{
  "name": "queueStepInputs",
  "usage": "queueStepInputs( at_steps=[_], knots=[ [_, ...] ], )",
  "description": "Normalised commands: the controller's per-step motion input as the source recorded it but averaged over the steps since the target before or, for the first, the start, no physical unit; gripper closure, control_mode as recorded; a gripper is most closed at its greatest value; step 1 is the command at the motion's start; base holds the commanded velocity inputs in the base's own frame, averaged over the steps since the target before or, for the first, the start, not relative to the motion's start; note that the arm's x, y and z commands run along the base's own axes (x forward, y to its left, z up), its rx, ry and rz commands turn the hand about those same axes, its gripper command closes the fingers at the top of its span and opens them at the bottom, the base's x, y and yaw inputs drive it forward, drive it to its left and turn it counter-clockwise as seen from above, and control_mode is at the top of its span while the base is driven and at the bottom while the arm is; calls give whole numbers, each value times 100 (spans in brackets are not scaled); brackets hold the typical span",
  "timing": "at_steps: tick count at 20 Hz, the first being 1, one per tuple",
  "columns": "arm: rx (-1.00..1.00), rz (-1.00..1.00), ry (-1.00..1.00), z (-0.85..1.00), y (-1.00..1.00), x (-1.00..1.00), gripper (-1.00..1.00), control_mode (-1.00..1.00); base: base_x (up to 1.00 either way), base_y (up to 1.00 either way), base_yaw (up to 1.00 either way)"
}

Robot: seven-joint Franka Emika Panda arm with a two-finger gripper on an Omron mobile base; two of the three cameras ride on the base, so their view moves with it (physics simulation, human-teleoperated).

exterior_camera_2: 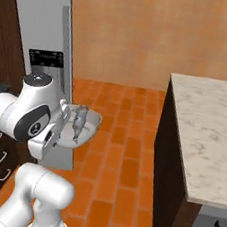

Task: Take the meat container that has the fish and place it on the second highest rack of the freezer. Then take the vegetable container that has the carrot and mushroom and place it on the highest rack of the freezer.

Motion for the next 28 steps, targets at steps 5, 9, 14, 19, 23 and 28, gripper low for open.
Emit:
queueStepInputs(
  at_steps=[5, 9, 14, 19, 23, 28],
  knots=[
    [0, 0, 0, 0, 0, 0, 100, 100, 100, -20, -3],
    [0, 0, 0, 0, 0, 0, 100, 100, 100, -38, 2],
    [0, 0, 0, 0, 0, 0, 100, 100, 100, -49, 19],
    [0, 0, 0, 0, 0, 0, 100, 100, 100, -47, 22],
    [0, 0, 0, 0, 0, 0, 100, 100, 100, -37, 23],
    [0, 0, 0, 0, 0, 0, 100, 100, 100, -31, 21]
  ],
)
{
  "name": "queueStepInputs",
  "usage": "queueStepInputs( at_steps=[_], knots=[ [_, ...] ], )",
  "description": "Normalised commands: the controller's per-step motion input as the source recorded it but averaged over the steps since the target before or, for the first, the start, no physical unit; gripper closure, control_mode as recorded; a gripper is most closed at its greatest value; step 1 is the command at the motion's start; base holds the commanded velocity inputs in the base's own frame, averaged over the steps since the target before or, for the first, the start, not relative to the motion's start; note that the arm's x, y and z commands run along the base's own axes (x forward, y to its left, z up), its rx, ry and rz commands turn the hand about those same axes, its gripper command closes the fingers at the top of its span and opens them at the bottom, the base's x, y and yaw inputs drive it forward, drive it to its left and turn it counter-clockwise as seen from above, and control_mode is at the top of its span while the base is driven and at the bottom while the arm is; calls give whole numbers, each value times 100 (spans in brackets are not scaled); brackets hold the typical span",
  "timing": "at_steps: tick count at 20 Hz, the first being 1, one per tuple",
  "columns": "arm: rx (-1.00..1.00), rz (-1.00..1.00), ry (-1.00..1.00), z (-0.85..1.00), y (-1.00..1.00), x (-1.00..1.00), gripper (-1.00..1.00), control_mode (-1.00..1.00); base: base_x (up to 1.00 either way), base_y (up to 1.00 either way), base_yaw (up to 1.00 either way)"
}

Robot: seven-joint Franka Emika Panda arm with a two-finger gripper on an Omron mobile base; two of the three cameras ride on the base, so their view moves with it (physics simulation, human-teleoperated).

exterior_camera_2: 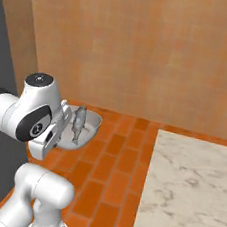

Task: Take the meat container that has the fish and place it on the second highest rack of the freezer. Then take the vegetable container that has the carrot and mushroom and place it on the highest rack of the freezer.

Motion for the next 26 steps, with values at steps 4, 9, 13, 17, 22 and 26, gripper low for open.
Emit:
queueStepInputs(
  at_steps=[4, 9, 13, 17, 22, 26],
  knots=[
    [0, 0, 0, 0, 0, 0, 100, 100, 100, -30, 20],
    [0, 0, 0, 0, 0, 0, 100, 100, 100, -20, 22],
    [0, 0, 0, 0, 0, 0, 100, 100, 85, -19, 51],
    [0, 0, 0, 0, 0, 0, 100, 100, 25, -22, 90],
    [0, 0, 0, 0, 0, 0, 100, 100, 1, -19, 97],
    [0, 0, 0, 0, 0, 0, 100, 100, 0, -22, 96]
  ],
)
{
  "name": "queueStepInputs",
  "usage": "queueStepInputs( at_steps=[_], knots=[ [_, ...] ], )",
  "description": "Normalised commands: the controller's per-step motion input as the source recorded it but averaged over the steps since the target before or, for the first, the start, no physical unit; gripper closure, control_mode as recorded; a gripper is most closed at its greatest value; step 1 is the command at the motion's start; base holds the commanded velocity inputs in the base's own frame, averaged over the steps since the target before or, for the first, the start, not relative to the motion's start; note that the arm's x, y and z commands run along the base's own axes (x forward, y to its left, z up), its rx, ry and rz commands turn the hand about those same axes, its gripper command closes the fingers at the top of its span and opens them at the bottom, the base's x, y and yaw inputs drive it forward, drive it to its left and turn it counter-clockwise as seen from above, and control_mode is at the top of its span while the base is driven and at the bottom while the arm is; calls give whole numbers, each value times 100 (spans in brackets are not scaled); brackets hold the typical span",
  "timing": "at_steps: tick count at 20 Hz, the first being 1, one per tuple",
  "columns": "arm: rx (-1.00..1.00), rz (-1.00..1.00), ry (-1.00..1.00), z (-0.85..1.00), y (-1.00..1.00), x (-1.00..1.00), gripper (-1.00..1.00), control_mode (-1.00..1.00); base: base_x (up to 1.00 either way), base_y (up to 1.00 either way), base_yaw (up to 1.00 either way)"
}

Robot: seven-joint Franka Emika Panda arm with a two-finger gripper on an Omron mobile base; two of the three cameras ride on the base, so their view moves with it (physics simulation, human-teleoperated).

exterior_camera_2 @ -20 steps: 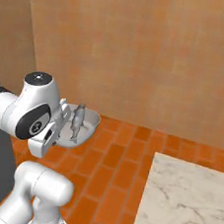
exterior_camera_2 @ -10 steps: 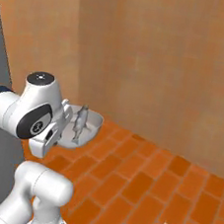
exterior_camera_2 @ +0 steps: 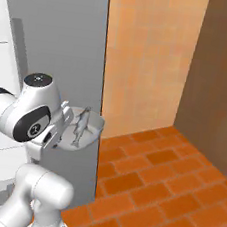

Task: Take the meat container that has the fish and place it on the second highest rack of the freezer. Then take the vegetable container that has the carrot and mushroom and place it on the highest rack of the freezer.

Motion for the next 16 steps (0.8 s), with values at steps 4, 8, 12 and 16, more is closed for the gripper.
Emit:
queueStepInputs(
  at_steps=[4, 8, 12, 16],
  knots=[
    [0, 0, 0, 0, 0, 0, 100, 100, 0, -35, 88],
    [0, 0, 0, 0, 0, 0, 100, 100, 27, -53, 73],
    [0, 0, 0, 0, 0, 0, 100, 100, 41, -64, 63],
    [0, 0, 0, 0, 0, 0, 100, 100, 7, -18, 58]
  ],
)
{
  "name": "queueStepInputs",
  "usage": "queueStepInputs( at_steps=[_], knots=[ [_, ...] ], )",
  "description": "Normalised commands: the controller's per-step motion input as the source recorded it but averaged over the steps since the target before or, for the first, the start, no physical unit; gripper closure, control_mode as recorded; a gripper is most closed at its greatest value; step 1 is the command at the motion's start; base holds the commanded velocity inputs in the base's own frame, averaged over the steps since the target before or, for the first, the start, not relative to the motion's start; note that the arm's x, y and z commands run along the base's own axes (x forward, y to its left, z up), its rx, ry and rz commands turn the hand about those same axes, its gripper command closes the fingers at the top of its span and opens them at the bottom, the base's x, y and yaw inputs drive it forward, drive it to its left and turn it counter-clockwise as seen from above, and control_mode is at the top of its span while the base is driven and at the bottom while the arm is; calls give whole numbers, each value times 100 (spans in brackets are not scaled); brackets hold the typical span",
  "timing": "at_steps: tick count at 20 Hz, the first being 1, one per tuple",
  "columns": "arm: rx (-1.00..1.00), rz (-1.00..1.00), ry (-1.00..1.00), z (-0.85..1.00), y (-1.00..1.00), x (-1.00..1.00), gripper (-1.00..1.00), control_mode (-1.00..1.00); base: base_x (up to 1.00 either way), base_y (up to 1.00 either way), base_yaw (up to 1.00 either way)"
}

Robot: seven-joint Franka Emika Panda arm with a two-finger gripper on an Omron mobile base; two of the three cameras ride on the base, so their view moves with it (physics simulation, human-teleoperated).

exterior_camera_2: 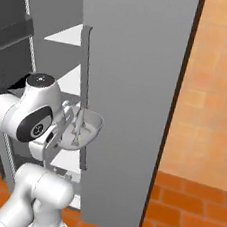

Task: Take the meat container that has the fish and place it on the second highest rack of the freezer. Then take the vegetable container that has the carrot and mushroom and place it on the highest rack of the freezer.

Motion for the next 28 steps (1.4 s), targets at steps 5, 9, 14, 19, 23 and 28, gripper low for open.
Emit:
queueStepInputs(
  at_steps=[5, 9, 14, 19, 23, 28],
  knots=[
    [0, 0, 0, 0, 0, 0, 100, 100, 3, 0, 54],
    [0, 0, 0, 0, 0, 0, 100, 100, 36, -7, 25],
    [0, 0, 0, 0, 0, 0, 100, 100, 32, 0, 24],
    [0, 0, 0, 0, 0, 0, 100, 100, 26, 6, 19],
    [0, 0, 0, 0, 0, 0, 100, 100, 59, 0, 4],
    [0, 0, 0, 0, 0, 0, 100, 100, 21, 28, 9]
  ],
)
